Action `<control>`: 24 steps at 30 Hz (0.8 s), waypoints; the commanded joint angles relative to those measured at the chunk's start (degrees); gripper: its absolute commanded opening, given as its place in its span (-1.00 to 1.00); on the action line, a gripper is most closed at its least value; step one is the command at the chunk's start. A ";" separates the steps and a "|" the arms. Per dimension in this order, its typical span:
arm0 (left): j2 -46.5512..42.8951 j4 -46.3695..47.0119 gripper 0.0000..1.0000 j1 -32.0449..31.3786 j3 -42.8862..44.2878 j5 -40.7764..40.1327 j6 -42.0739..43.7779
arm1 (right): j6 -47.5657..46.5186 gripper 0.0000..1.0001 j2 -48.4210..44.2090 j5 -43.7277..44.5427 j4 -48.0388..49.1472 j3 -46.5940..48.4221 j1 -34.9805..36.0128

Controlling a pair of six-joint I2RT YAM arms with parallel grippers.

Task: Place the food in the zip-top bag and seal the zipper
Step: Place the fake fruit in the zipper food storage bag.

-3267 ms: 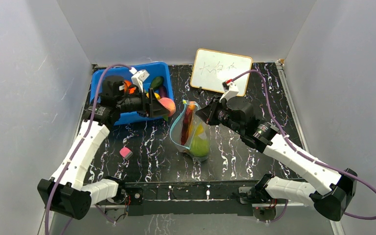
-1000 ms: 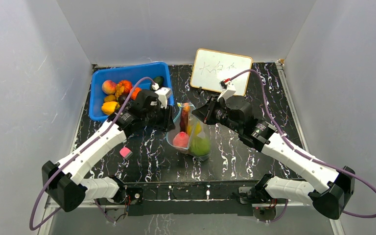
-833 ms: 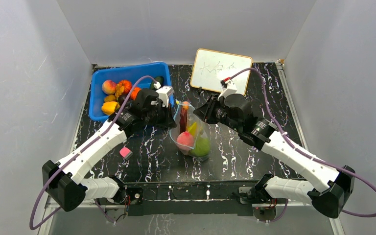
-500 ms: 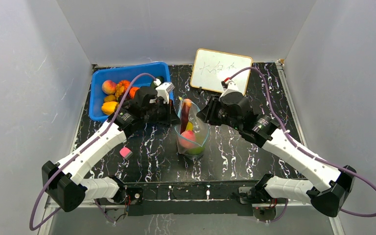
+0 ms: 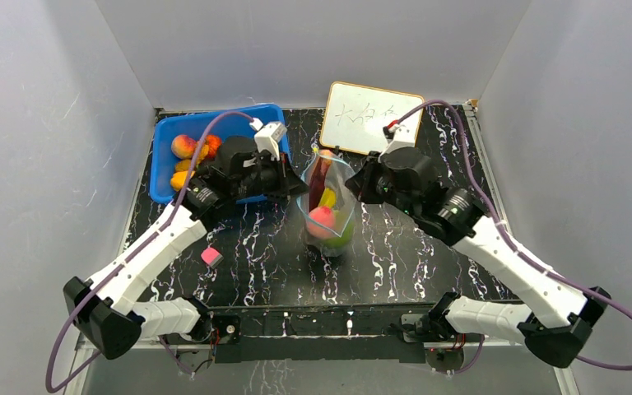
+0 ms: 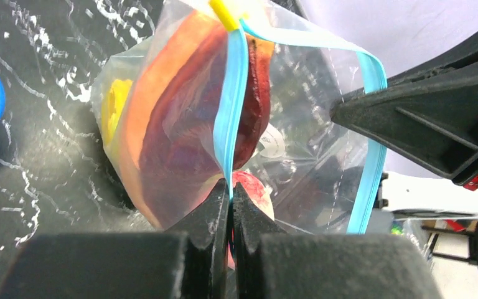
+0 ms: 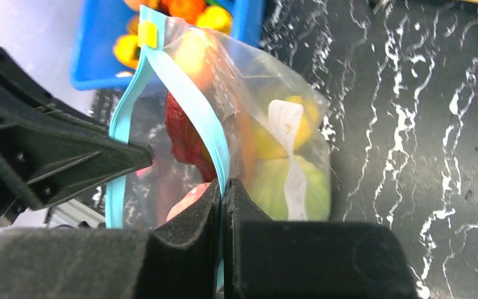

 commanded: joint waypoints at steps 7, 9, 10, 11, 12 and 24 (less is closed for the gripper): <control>0.13 21.69 -1.00 -0.19 -4.37 13.23 -14.86 | -2.81 -1.00 -3.96 1.27 10.56 -7.80 0.01; 0.29 21.95 -1.00 -0.19 -4.03 13.44 -14.04 | -3.40 -1.00 -2.32 3.07 8.65 -7.46 0.07; 0.23 22.20 -1.00 -0.19 -3.90 13.57 -13.81 | -3.45 -1.00 -1.78 4.04 8.12 -7.46 0.08; 0.31 21.73 -1.00 -0.19 -3.48 13.46 -13.09 | -3.38 -1.00 -1.61 4.64 8.05 -7.52 0.01; 0.46 19.93 -1.00 -0.19 -2.54 12.72 -11.91 | -3.10 -1.00 -1.73 4.64 8.42 -7.48 0.05; 2.28 3.45 -1.00 -0.21 -0.37 -0.26 -1.36 | -3.42 -1.00 -8.01 2.44 18.53 -12.57 0.08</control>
